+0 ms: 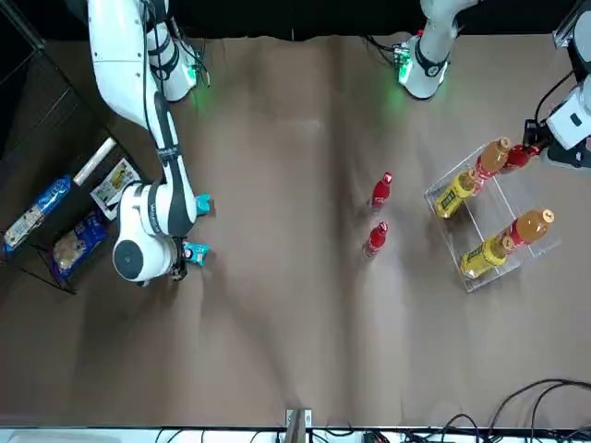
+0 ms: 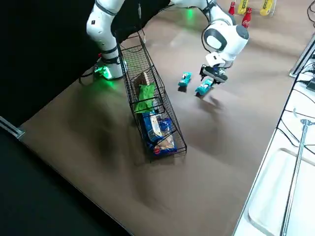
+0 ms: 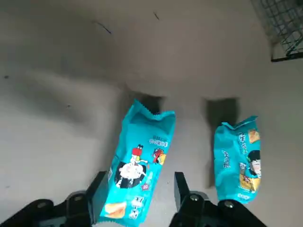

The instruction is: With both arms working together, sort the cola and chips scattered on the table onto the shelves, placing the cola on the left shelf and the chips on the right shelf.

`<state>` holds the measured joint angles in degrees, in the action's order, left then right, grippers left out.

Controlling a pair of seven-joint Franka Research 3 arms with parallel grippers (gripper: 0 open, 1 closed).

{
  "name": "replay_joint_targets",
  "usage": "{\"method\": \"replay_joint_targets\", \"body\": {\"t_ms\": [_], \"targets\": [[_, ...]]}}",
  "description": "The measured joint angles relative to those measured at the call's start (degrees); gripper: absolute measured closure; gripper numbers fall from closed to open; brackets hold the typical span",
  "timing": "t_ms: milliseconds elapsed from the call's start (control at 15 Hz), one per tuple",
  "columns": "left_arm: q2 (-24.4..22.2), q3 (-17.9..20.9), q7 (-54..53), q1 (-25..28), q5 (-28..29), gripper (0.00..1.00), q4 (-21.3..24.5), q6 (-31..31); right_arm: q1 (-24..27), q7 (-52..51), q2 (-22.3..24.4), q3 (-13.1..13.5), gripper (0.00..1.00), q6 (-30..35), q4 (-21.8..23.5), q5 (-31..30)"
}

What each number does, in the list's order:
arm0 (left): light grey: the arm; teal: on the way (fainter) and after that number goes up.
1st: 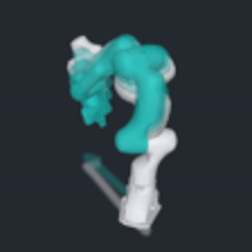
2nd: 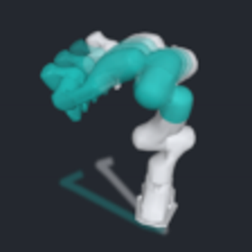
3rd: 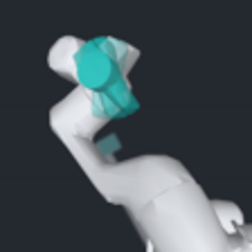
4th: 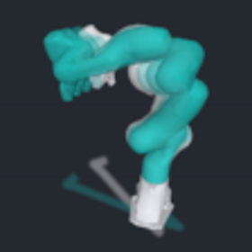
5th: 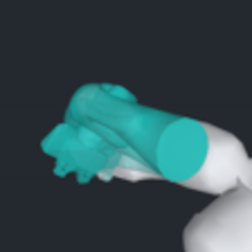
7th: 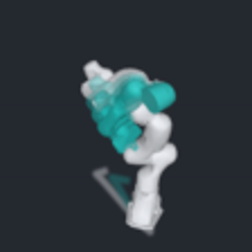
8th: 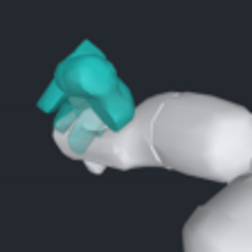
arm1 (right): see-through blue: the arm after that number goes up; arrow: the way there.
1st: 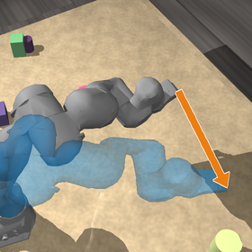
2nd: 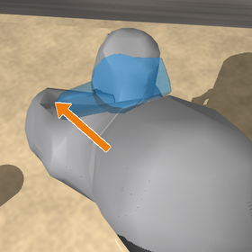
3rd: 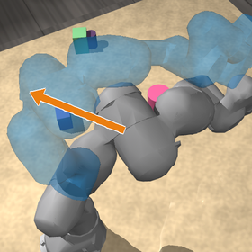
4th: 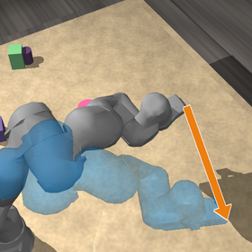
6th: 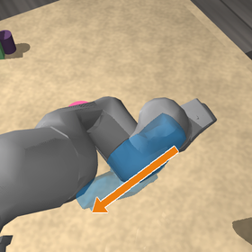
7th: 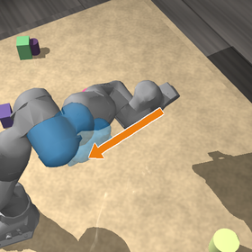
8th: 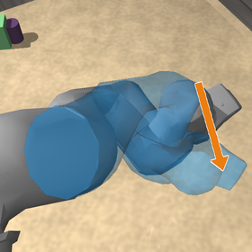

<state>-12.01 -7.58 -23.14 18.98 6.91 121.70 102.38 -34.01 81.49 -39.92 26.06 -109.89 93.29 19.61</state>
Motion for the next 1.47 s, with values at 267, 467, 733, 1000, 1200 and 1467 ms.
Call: {"method": "replay_joint_targets", "body": {"t_ms": [267, 467, 733, 1000, 1200, 1467], "targets": [[0.0, 0.0, 0.1, 0.0, -0.3, 0.45, -0.5, 0.6, 0.0, 1.3, -2.0, -0.3, 0.37, -2.9, 0.1, 0.0], [0.1, -0.1, 0.2, -0.1, -0.4, 0.10, -4.8, 0.6, -0.1, 2.5, -3.3, -0.8, 0.46, -4.4, 0.1, 0.0], [1.1, -0.9, 1.2, -0.3, -0.5, 0.00, -8.9, -0.2, -0.2, 2.6, -3.1, -0.6, 0.77, -4.7, 0.0, 0.0], [4.4, -6.8, 7.1, -0.4, -0.7, 0.00, -14.0, -3.3, -0.3, 2.5, -2.7, -0.1, 0.89, -5.5, -1.9, -0.4], [7.5, -13.6, 16.5, -0.7, -3.4, 0.00, -17.0, -4.1, -0.2, -1.7, -0.8, 2.0, 0.89, -0.5, -6.4, -3.3], [13.2, -23.9, 29.7, -1.8, -6.1, 0.00, -17.4, -4.0, -0.3, -15.8, 3.2, 10.4, 0.90, 14.6, -14.4, -5.6]]}}
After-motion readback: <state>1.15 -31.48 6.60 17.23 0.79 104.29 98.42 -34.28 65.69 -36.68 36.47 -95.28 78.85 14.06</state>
